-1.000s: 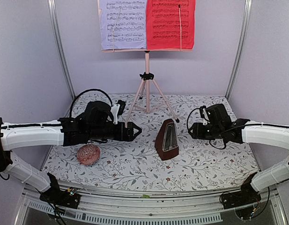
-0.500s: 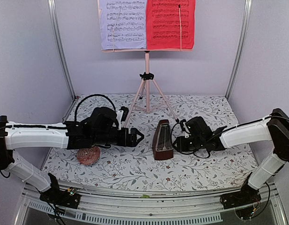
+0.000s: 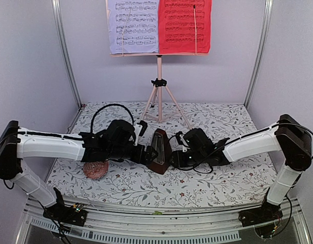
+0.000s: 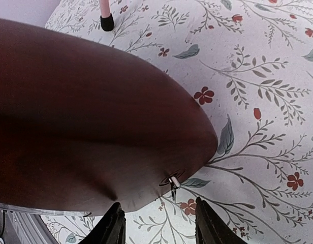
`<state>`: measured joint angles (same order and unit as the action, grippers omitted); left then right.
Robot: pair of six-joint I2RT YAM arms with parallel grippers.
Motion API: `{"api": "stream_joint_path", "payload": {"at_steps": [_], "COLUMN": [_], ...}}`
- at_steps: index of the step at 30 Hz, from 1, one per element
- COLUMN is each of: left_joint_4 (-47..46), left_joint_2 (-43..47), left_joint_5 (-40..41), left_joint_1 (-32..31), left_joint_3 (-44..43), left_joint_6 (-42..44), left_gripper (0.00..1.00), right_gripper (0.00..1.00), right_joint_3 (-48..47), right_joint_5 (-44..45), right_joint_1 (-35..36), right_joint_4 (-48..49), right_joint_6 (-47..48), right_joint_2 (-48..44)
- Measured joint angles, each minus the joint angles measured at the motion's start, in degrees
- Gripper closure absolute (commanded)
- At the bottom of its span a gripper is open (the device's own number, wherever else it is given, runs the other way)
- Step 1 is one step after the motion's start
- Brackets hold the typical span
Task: Set up the instrument practice props
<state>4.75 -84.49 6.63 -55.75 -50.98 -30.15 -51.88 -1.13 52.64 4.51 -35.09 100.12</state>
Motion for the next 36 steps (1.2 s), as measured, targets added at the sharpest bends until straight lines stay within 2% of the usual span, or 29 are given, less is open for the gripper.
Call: {"api": "stream_joint_path", "payload": {"at_steps": [3, 10, 15, 21, 32, 34, 36], "left_joint_4": [-0.92, -6.86, -12.66, -18.36, -27.1, -28.22, -29.44], "left_joint_2": [-1.84, -4.85, -8.31, -12.76, -16.09, -16.55, -16.94], "left_joint_5": [-0.17, -0.39, -0.66, -1.01, -0.98, -1.14, -1.46], "left_joint_1": [0.04, 0.33, 1.05, 1.31, 2.1, 2.25, 2.43], "left_joint_3": [-0.59, -1.44, -1.49, -2.43, -2.78, -2.78, -2.78], "left_joint_6": [2.6, 9.2, 11.74, 14.99, 18.64, 19.04, 19.52], "left_gripper": [0.05, 0.05, 0.06, 0.11, 0.27, 0.33, 0.45], "right_gripper": [0.48, 0.27, 0.25, 0.25, 0.25, 0.24, 0.24], "right_joint_3": [2.43, 11.43, 13.77, 14.36, 14.47, 14.47, 14.47], "right_joint_5": [0.61, 2.64, 2.89, 1.88, 1.11, 0.81, 0.48], "right_joint_1": [-0.74, -3.61, -3.98, -3.98, -3.98, -3.98, -3.98], "right_joint_4": [0.31, 0.24, 0.28, 0.28, 0.39, 0.57, 0.72], "right_joint_6": [0.09, 1.03, 3.08, 5.03, 7.78, 8.09, 8.39], "right_joint_2": [-3.04, -16.59, -22.95, -26.45, -26.77, -26.77, -26.77]}}
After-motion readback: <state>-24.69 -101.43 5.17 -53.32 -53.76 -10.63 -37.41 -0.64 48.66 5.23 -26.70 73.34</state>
